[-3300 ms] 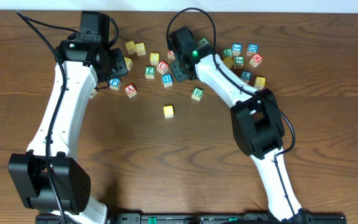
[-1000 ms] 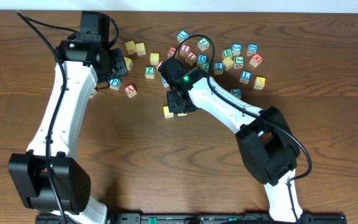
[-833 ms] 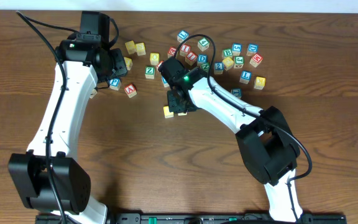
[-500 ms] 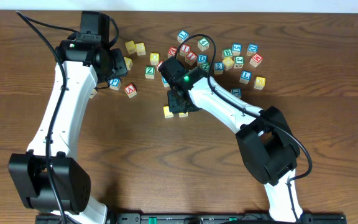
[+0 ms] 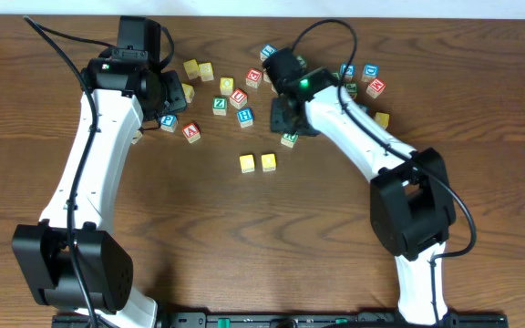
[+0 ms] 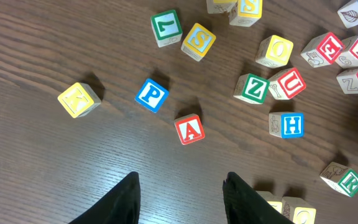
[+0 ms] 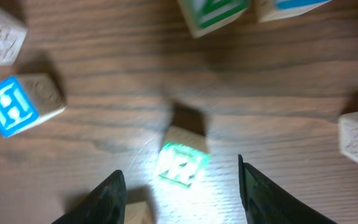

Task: Spell out CORL
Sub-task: 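Place the O block right of the C block and release, then grasp the green R block with the right gripper, place right of O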

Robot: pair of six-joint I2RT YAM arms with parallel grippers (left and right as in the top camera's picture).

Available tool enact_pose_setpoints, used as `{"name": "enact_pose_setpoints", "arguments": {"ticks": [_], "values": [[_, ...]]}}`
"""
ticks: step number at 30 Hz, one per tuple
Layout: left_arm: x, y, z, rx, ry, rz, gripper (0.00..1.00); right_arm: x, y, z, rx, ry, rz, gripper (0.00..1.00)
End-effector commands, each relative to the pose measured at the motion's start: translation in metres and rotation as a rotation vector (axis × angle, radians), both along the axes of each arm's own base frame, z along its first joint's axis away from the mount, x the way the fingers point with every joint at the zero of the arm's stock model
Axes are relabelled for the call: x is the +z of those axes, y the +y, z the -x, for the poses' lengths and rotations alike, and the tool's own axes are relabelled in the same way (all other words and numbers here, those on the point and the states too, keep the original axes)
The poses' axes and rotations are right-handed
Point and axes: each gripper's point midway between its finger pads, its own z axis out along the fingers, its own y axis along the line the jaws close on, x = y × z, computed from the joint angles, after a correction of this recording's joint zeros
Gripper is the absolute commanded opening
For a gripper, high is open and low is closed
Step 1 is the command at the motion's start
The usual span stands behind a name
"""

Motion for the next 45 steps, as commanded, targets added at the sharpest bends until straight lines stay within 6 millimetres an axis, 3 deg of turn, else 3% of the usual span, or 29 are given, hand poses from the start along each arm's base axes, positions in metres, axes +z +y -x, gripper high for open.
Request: {"name": "enact_pose_setpoints", "arguments": {"ticks": [1,9,12,20,31,38,45], "values": [[0.0,0.001,0.0,0.002,0.004,-0.006,0.43,-0.022,-0.006,0.001,-0.042,0.036,0.027,0.54],[0.0,0.001,0.0,0.002,0.004,-0.006,0.43,-0.052,-0.003,0.001,-0.046,0.077,0.029,0.52],[0.0,0.001,0.0,0.002,0.004,-0.006,0.43,-0.055,-0.003,0.002,-0.046,0.083,0.032,0.48],[0.0,0.001,0.0,0.002,0.004,-0.006,0.43,-0.053,-0.005,0.004,-0.035,0.093,0.041,0.23],[0.0,0.001,0.0,0.002,0.004,-0.006,0.43,-0.018,-0.007,0.022,0.059,0.127,0.064,0.2],[-0.001,0.001,0.0,0.002,0.005,-0.006,0.43,-0.029,0.007,0.042,0.194,0.154,0.092,0.11],[-0.003,0.001,0.002,0.002,0.012,-0.006,0.43,-0.035,0.017,0.048,0.25,0.146,0.099,0.15]]}}
